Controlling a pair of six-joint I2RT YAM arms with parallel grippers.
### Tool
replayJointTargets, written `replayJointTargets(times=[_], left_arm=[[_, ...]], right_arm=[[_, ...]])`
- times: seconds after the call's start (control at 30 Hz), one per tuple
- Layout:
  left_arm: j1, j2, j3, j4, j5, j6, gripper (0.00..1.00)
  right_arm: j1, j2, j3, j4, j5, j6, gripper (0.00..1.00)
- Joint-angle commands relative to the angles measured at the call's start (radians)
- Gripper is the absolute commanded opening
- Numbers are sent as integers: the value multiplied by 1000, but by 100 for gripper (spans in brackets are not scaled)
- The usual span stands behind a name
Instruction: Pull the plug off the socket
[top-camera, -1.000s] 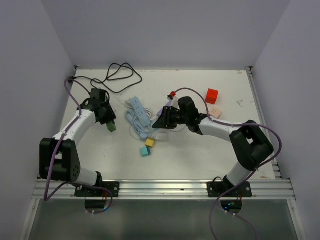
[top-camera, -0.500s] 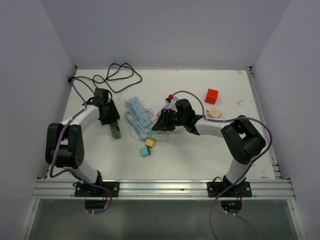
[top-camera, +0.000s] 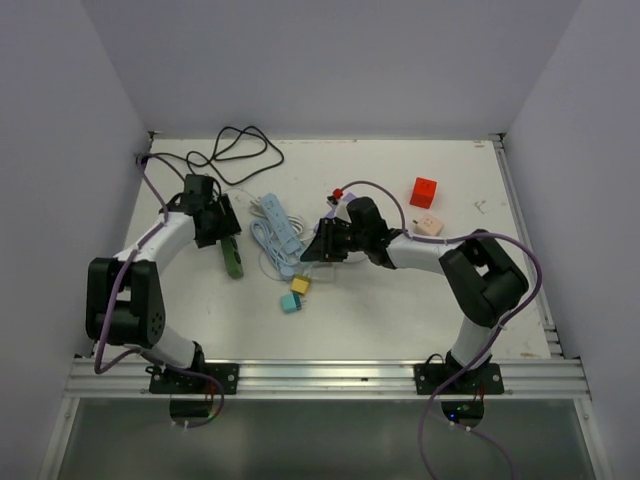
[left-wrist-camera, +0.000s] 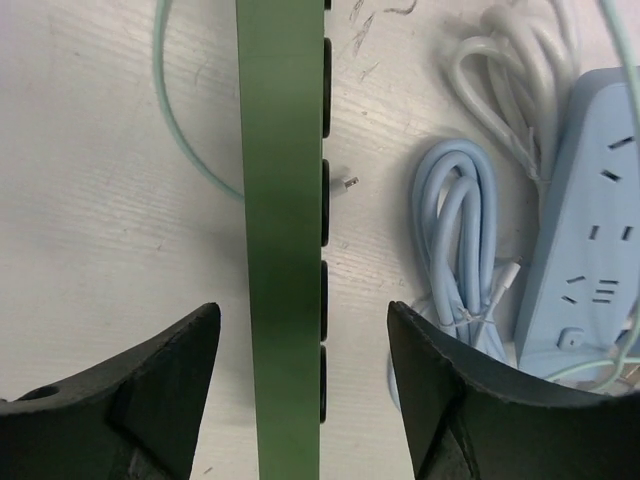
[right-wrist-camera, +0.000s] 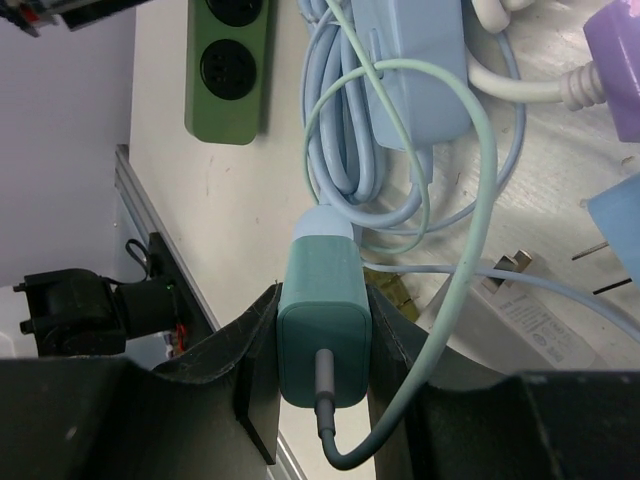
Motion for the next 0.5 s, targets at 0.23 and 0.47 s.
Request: replayJointTargets(times=[0.23, 0.47], left_arm=[[7, -261, 17, -74, -74, 55, 75], [1, -425, -95, 24, -71, 140, 75]], right_arm=[[38, -34, 128, -139, 132, -80, 39], [48, 23, 204, -222, 156, -86, 52]])
